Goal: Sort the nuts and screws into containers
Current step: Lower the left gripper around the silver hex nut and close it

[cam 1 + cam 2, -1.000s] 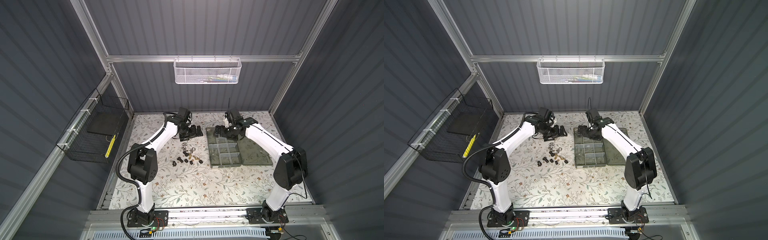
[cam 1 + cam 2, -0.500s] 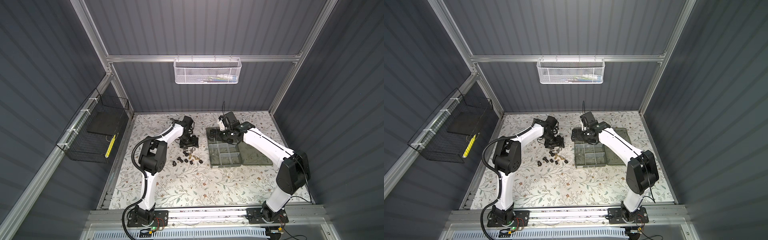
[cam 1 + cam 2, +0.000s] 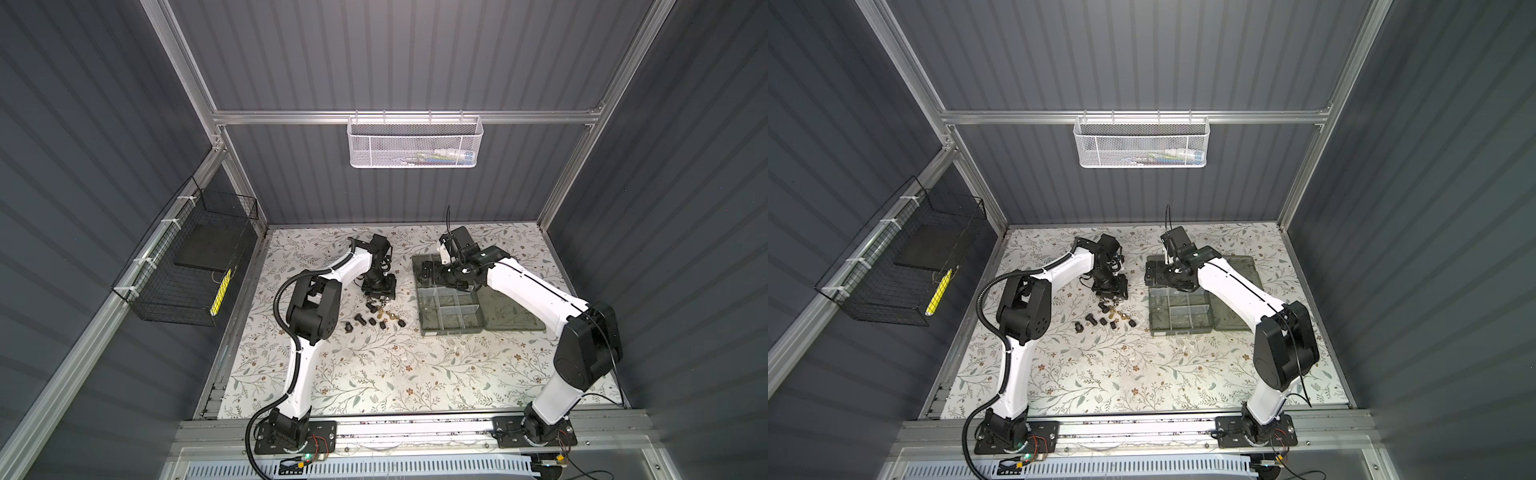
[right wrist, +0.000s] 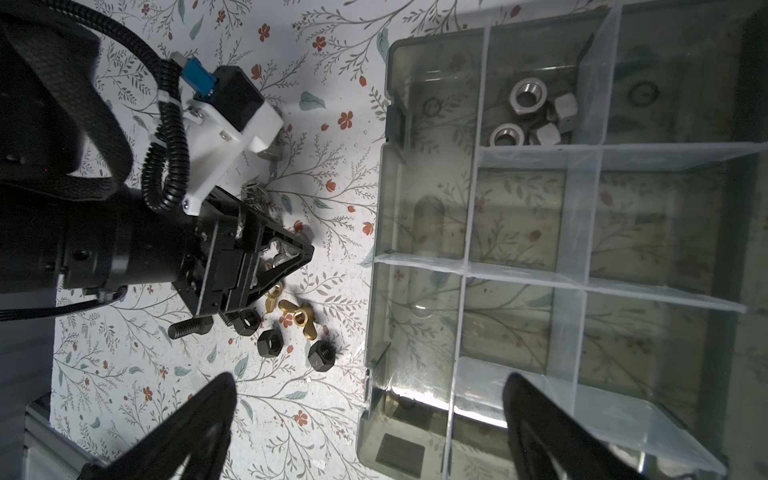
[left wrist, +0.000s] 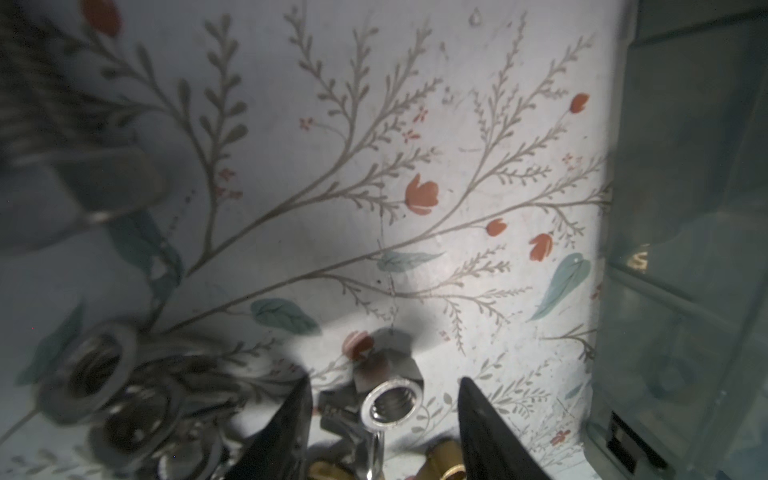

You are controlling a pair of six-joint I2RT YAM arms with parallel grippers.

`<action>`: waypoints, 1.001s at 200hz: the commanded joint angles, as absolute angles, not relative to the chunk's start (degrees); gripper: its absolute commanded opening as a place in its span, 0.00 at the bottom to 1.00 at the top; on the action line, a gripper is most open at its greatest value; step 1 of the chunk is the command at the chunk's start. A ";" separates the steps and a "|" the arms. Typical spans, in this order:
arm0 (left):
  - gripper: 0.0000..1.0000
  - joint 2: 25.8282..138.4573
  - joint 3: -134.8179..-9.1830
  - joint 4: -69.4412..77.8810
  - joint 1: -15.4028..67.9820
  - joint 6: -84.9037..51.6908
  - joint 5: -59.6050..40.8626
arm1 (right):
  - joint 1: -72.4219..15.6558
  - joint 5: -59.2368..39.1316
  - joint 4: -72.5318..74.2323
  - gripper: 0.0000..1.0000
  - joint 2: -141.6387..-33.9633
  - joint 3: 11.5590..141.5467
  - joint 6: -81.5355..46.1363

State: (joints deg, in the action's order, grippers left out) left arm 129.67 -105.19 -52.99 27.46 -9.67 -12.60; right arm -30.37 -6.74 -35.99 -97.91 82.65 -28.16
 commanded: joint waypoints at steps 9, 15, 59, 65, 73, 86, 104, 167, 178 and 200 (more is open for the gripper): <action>0.53 131.29 -106.96 -56.90 28.81 -5.14 -9.46 | -30.54 -5.45 -36.63 0.99 -96.25 81.66 -28.93; 0.53 131.39 -106.89 -57.03 28.96 -4.99 -8.95 | -30.51 -5.30 -36.64 0.99 -96.16 81.61 -28.93; 0.47 131.62 -106.48 -57.67 30.76 -3.96 -4.43 | -30.37 -4.97 -36.74 0.99 -95.84 81.39 -28.95; 0.46 131.66 -106.36 -57.74 31.08 -3.95 -3.74 | -30.28 -5.01 -36.62 0.99 -95.88 81.39 -28.95; 0.45 131.67 -106.22 -57.74 31.34 -3.96 -3.12 | -30.27 -5.10 -36.65 0.99 -95.97 81.39 -28.98; 0.43 132.07 -106.17 -57.74 31.76 -4.04 -2.11 | -30.26 -5.19 -36.49 0.99 -95.98 81.48 -28.93; 0.39 132.34 -106.17 -57.74 32.16 -4.30 -1.43 | -30.23 -5.86 -36.13 0.99 -96.01 81.30 -29.00; 0.30 132.98 -106.79 -57.74 32.34 -4.72 -1.04 | -29.76 -7.80 -34.73 0.99 -95.38 80.25 -29.46; 0.28 133.04 -106.85 -57.74 32.34 -4.75 -1.05 | -29.69 -7.91 -34.67 0.99 -95.37 80.09 -29.63; 0.28 132.91 -106.92 -57.74 32.43 -4.75 -1.15 | -29.20 -8.13 -34.43 0.99 -95.23 79.81 -30.01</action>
State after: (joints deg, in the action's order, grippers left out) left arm 130.43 -106.30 -56.36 31.97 -5.08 -1.43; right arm -29.74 -7.57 -34.83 -97.01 80.64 -28.97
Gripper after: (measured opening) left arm 0.279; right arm 0.991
